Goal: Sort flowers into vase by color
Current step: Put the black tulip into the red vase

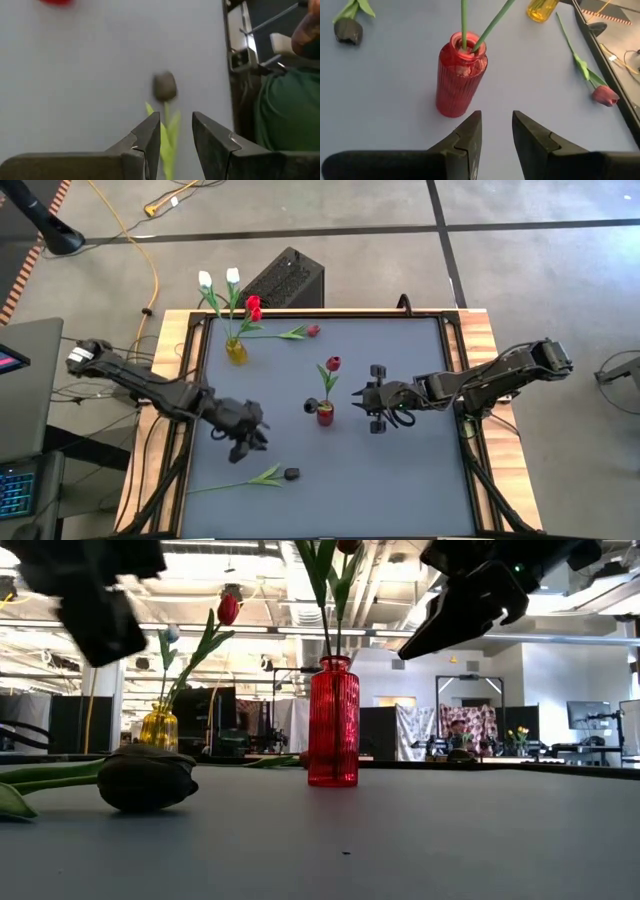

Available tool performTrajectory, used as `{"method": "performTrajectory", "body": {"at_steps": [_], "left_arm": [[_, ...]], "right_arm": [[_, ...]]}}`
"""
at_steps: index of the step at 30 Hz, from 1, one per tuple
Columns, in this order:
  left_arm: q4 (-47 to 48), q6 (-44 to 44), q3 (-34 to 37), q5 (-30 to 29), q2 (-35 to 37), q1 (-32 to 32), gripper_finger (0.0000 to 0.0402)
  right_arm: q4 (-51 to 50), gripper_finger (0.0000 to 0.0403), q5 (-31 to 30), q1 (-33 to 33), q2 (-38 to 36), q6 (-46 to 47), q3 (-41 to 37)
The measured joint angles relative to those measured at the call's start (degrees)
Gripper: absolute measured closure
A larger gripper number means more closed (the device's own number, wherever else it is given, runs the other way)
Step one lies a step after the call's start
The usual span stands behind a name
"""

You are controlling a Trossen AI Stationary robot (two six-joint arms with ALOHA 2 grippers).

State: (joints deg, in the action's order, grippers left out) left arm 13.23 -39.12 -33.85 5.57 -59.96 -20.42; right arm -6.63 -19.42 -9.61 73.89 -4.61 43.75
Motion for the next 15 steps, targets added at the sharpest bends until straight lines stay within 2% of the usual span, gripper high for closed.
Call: {"method": "performTrajectory", "body": {"at_steps": [6, 11, 15], "left_arm": [[5.0, -9.3, -1.9, -5.3, -0.1, -9.2, 0.0301], [11.6, -12.5, -6.9, -12.1, -2.2, -16.6, 0.0301], [12.8, -13.6, -9.3, -15.9, -6.6, -21.7, 0.0301]], "right_arm": [[1.9, 0.0269, 0.0, -0.5, 0.0, 4.6, 0.0], [4.2, 0.0269, 0.0, -2.2, 0.0, 8.8, 0.0], [6.5, 0.0269, 0.0, -4.3, 0.0, 13.5, 0.0]]}}
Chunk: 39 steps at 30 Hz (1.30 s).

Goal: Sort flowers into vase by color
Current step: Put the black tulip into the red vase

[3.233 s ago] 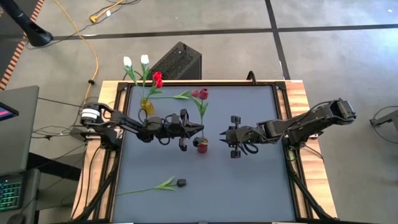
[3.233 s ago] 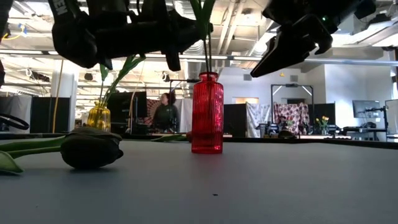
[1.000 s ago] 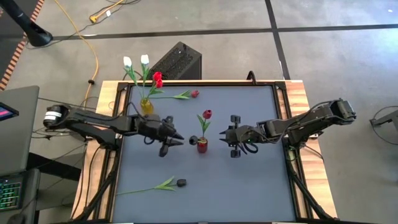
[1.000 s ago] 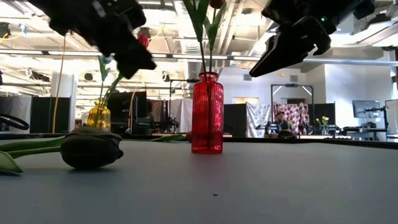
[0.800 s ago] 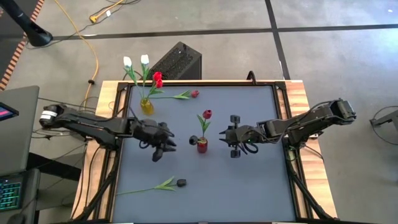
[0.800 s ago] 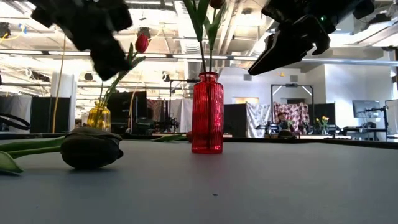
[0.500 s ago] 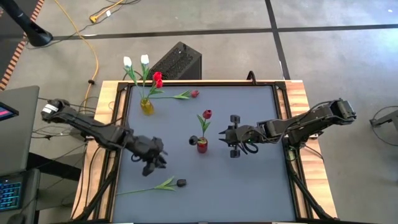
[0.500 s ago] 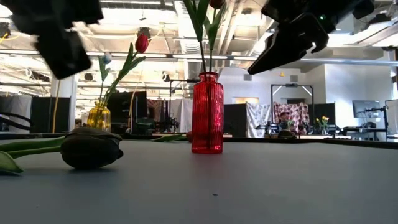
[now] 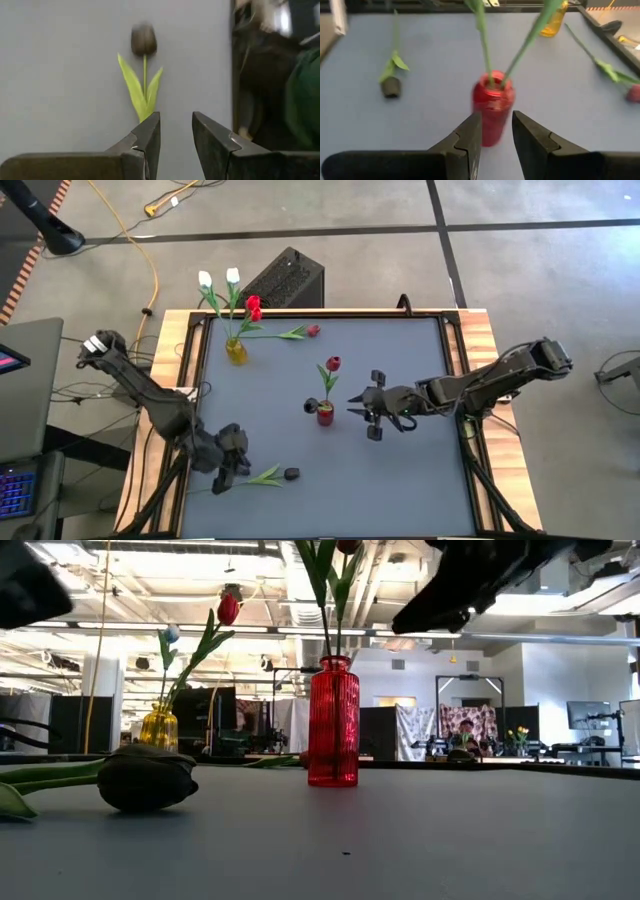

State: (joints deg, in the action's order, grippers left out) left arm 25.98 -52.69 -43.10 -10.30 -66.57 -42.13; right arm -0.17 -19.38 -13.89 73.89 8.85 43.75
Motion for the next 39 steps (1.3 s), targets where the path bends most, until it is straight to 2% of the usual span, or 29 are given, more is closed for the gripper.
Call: {"method": "performTrajectory", "body": {"at_steps": [9, 20, 31, 39], "left_arm": [[0.2, -1.9, -2.2, 1.0, -14.4, -4.9, 0.0301], [0.4, -4.1, -3.4, 3.5, -23.9, -6.1, 0.0301], [2.2, -3.5, -3.4, 1.4, -25.4, -6.4, 0.0301], [4.6, -2.9, -3.4, 3.2, -25.3, -6.8, 0.0301]], "right_arm": [[0.8, 0.0269, -0.3, -7.4, 0.0, 7.9, 0.0], [0.6, 0.0269, -3.7, -12.8, 0.0, 10.8, 0.0], [0.5, 0.0269, -3.8, -13.6, 0.0, 9.4, 0.0], [0.5, 0.0269, -3.9, -13.0, 0.0, 7.6, 0.0]]}}
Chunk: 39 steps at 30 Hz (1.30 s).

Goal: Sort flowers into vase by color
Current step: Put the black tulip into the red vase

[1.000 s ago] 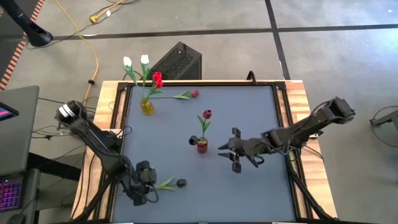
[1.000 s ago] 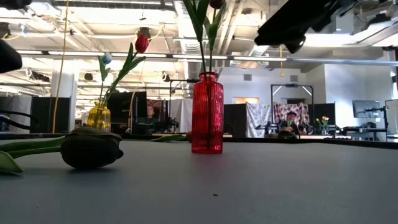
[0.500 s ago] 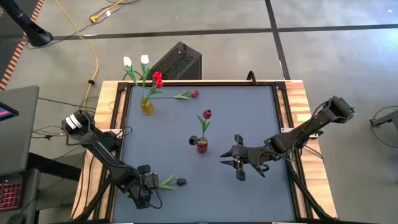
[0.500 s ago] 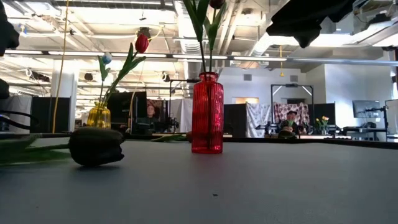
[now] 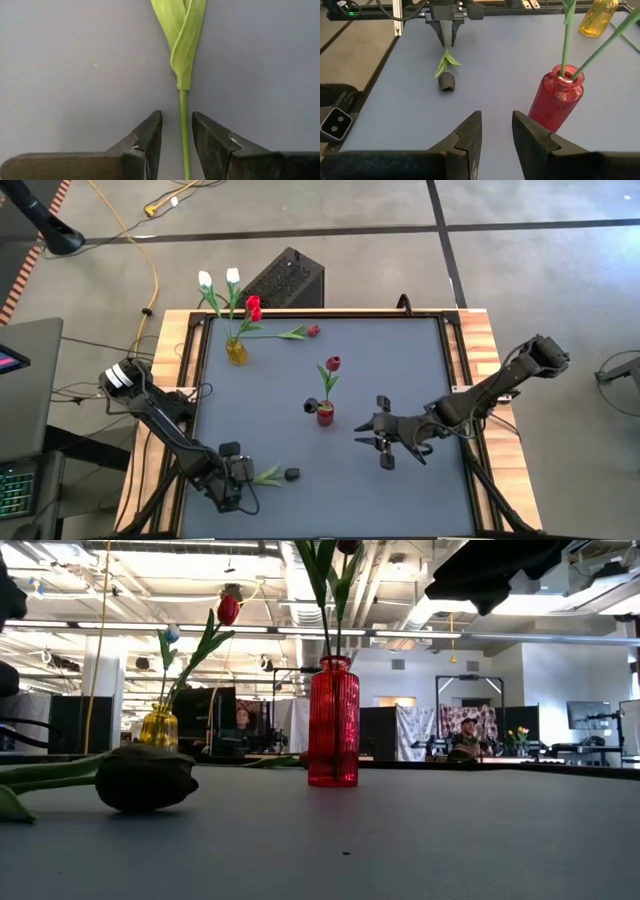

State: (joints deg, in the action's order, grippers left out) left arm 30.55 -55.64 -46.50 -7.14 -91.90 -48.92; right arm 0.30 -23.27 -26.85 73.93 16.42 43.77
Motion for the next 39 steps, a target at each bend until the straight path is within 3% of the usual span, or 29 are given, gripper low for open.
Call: {"method": "performTrajectory", "body": {"at_steps": [8, 20, 30, 39], "left_arm": [[-0.4, -0.4, 0.0, -0.2, 0.0, -1.4, 0.0308], [-1.5, -2.7, 0.1, -1.9, 0.0, -2.9, 0.0398], [-1.6, -3.8, 0.1, -3.5, -0.1, -2.8, 0.0401], [-2.1, 2.3, -2.2, -10.4, 1.1, 0.3, 0.0401]], "right_arm": [[0.0, 0.0269, 0.0, 0.0, 0.0, -1.5, 0.0], [0.0, 0.0269, 0.0, 0.0, 0.0, -2.0, 0.0], [0.0, 0.0269, 0.0, -0.1, 0.0, -1.9, 0.0], [0.2, 0.0269, 0.0, -0.2, 0.0, -1.6, 0.0]]}}
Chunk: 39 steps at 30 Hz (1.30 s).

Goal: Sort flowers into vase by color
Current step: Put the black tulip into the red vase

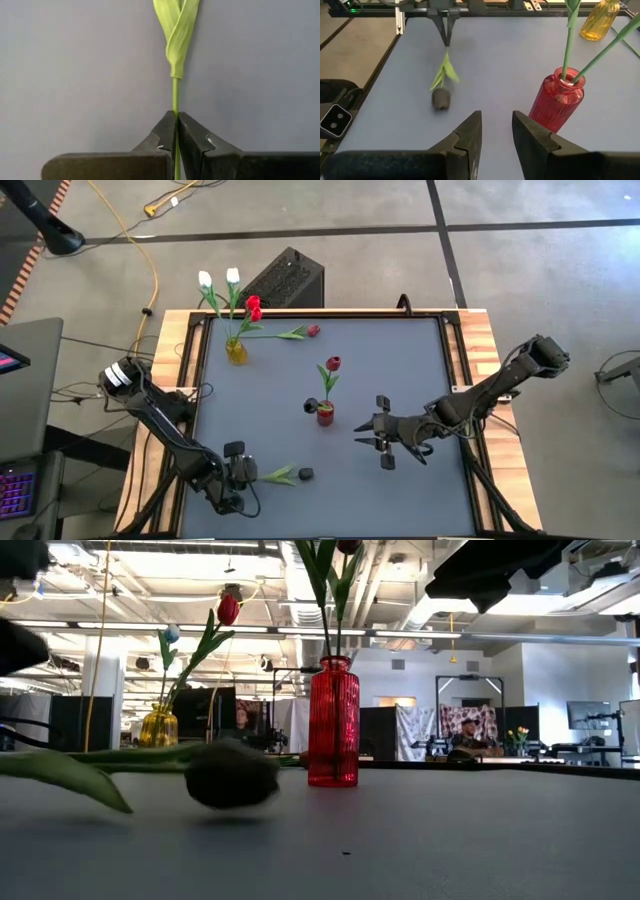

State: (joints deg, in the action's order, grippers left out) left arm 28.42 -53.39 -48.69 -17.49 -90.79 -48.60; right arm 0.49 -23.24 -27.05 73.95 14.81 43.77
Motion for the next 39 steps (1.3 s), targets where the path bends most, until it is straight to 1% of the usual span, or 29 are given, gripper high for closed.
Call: {"method": "performTrajectory", "body": {"at_steps": [7, 9, 12, 18, 20, 24, 28, 32, 35, 39], "left_arm": [[-0.2, 7.2, -3.1, -1.7, 0.5, 2.8, 0.0401], [-0.2, 8.2, -3.4, -1.2, 0.5, 3.7, 0.0401], [0.8, 8.6, -3.5, -0.4, 0.5, 4.9, 0.0401], [1.0, 9.5, -2.5, -1.3, 0.5, 7.5, 0.0401], [0.8, 9.8, -2.2, -1.1, 0.5, 8.5, 0.0395], [0.6, 11.8, -2.2, -0.3, 0.5, 10.5, 0.0364], [0.3, 12.2, -2.2, 0.6, 0.0, 11.9, 0.0317], [0.7, 11.7, -2.1, 5.3, -1.6, 12.2, 0.0271], [4.2, 10.0, -2.1, 8.4, -2.2, 11.8, 0.0248], [11.1, 6.7, -2.1, 9.6, -1.8, 10.8, 0.0236]], "right_arm": [[0.1, 0.0269, 0.2, 0.0, 0.0, 0.3, 0.0], [0.1, 0.0269, 0.2, 0.0, 0.0, 0.3, 0.0], [0.1, 0.0269, 0.2, 0.0, 0.0, 0.3, 0.0], [0.0, 0.0269, 0.2, 0.0, 0.0, 0.3, 0.0], [0.0, 0.0269, 0.2, 0.0, 0.0, 0.3, 0.0], [-0.1, 0.0269, 0.2, 0.0, 0.0, 0.3, 0.0], [-0.2, 0.0269, 0.2, 0.0, 0.0, 0.3, 0.0], [-0.2, 0.0269, 0.2, -0.4, 0.0, 0.3, 0.0], [-0.2, 0.0269, 0.2, -0.9, 0.0, 0.2, 0.0], [-0.2, 0.0269, 0.2, -1.2, 0.0, 0.1, 0.0]]}}
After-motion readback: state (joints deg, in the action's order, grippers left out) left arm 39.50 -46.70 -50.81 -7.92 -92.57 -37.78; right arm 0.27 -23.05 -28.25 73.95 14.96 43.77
